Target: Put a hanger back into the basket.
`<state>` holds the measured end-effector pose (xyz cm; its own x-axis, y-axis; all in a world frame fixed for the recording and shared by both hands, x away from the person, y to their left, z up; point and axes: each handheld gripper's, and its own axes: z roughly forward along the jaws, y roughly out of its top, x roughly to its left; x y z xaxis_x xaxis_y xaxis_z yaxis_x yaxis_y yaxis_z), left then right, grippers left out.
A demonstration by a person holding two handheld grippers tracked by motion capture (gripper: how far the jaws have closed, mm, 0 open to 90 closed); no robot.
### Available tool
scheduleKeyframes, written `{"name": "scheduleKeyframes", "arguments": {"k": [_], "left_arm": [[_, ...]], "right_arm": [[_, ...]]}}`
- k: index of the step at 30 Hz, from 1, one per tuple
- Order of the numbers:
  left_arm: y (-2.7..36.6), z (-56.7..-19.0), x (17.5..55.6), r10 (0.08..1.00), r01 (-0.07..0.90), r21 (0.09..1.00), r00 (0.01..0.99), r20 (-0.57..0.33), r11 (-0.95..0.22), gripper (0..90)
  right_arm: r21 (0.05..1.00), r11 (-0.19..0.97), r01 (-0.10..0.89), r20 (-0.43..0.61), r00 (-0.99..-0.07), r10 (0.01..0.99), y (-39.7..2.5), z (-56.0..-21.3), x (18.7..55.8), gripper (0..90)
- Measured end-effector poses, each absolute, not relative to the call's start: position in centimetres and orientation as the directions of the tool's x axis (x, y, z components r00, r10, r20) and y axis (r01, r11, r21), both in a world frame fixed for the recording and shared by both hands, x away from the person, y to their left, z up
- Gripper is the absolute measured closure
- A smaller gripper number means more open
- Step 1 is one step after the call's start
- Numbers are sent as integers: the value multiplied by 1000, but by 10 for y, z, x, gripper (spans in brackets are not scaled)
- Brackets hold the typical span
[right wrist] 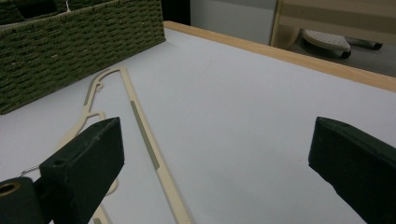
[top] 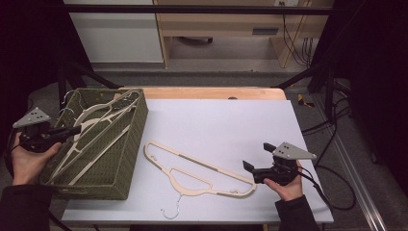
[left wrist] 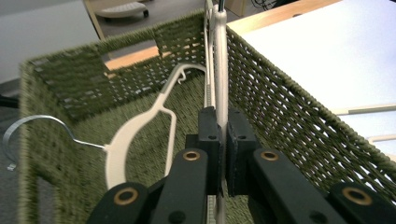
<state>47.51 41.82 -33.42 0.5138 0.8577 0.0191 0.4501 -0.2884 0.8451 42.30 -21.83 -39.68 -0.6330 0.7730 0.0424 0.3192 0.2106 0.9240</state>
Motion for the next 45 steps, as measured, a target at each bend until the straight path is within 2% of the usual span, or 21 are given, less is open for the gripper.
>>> {"name": "scheduleKeyframes", "arguments": {"k": [11,23,31,35,45], "left_arm": [[417,-363,480,870,507,827,491,-46,-242,865],[420,-377,484,884,559,805,456,-98,-199,852],[421,-380,489,928,591,779,371,-32,-210,836],[425,-383,493,944,626,761,324,-58,-168,831],[432,-389,503,973,696,706,228,-39,-135,805]], "right_arm": [[923,212,322,43,-632,773,-218,-397,423,40],[922,212,322,43,-633,773,-218,-397,423,40],[921,216,323,42,-636,771,-218,-397,423,40],[920,214,329,48,-634,772,-218,-398,423,40],[920,218,326,43,-637,770,-218,-398,424,40]]}}
